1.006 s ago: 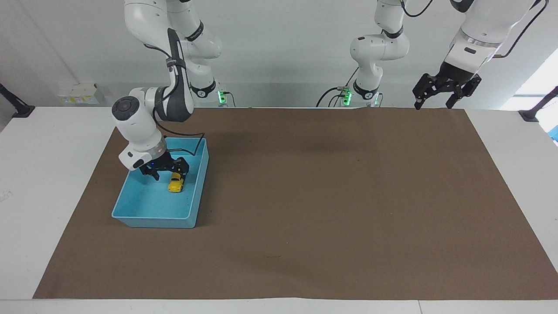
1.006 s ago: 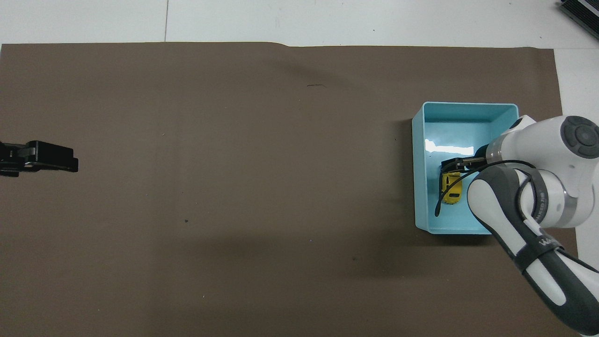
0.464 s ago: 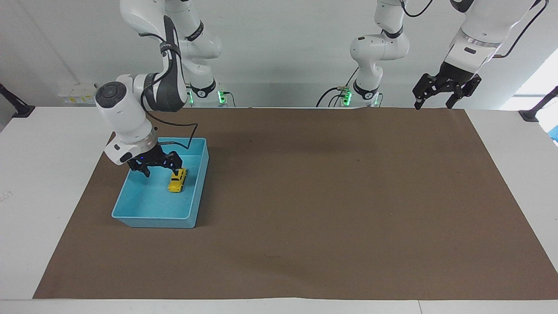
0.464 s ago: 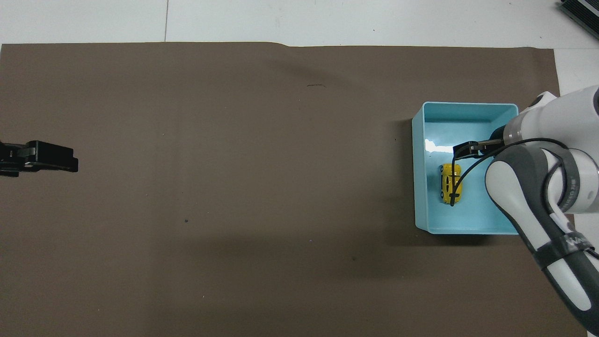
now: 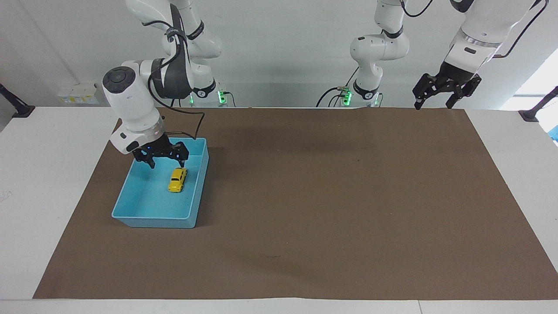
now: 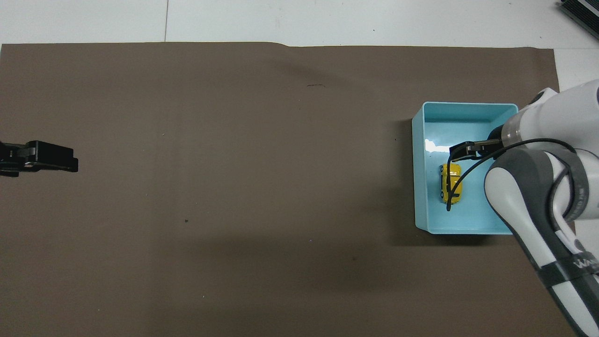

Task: Wind up and store yellow beetle car

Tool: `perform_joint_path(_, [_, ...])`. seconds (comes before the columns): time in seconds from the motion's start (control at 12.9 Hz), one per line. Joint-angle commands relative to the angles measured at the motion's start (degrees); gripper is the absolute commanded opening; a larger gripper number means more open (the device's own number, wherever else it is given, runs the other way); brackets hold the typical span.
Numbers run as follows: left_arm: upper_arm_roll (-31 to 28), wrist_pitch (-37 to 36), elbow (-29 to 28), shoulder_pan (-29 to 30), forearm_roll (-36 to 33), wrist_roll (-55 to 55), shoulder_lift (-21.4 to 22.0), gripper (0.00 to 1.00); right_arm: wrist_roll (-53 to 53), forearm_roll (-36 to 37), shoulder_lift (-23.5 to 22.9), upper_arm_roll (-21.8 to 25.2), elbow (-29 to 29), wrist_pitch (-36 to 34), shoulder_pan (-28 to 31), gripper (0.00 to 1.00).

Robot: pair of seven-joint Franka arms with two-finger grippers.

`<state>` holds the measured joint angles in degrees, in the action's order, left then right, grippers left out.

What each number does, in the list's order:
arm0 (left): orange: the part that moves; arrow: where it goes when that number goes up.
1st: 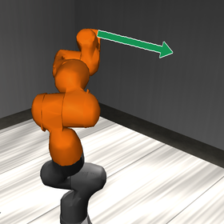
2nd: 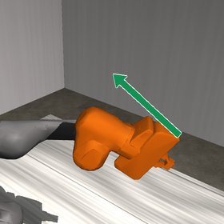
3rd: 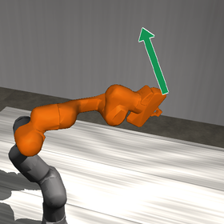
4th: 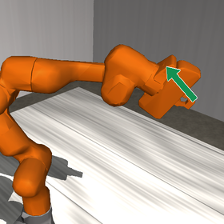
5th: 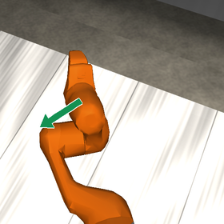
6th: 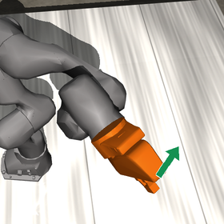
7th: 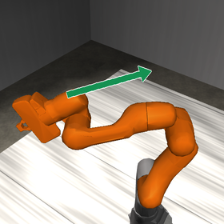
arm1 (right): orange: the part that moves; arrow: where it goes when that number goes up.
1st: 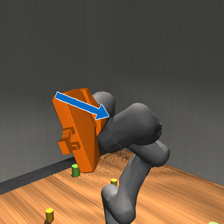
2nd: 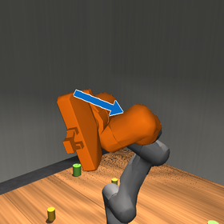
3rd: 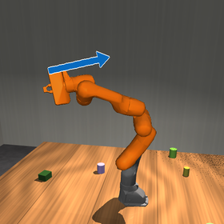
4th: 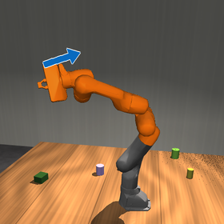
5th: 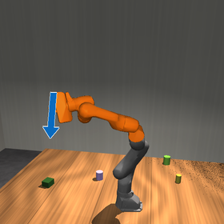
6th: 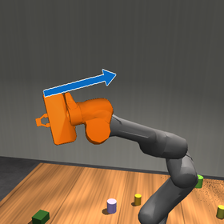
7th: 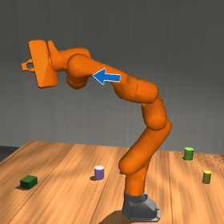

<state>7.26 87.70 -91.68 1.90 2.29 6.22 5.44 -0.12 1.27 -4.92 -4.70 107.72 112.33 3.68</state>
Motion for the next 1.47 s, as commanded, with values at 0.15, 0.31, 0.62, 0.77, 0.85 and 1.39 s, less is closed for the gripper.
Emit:
perform_joint_path(0.15, [-0.14, -0.86, -0.42, 0.29, 0.69, -0.42, 0.97, 1.0, -0.85, -0.47, 0.52, -0.31, -8.65, -10.88, 0.8, 1.0])
perform_joint_path(0.31, [-0.14, -0.86, -0.42, 0.29, 0.69, -0.42, 0.97, 1.0, -0.85, -0.48, 0.7, -0.22, -12.16, -15.28, 0.8, 1.0])
perform_joint_path(0.62, [-0.14, -0.86, -0.42, 0.29, 0.69, -0.42, 0.97, 1.0, -0.94, -0.56, 3.77, -0.3, -12.97, -18.19, 0.89, 1.0])
perform_joint_path(0.77, [-0.14, -0.86, -0.42, 0.29, 0.69, -0.42, 0.97, 1.0, -0.94, -0.56, 4.21, -0.31, -13.58, -20.56, 0.89, 1.0])
perform_joint_path(0.85, [-0.14, -0.86, -0.42, 0.29, 0.69, -0.42, 0.97, 1.0, -0.94, -0.48, 4.3, -0.31, -14.37, -21.88, 0.89, 1.0])
perform_joint_path(1.39, [-0.14, -0.86, -0.42, 0.29, 0.69, -0.42, 0.97, 1.0, -1.03, -0.39, 5.62, -0.22, -13.68, -22.24, 0.89, 1.0])
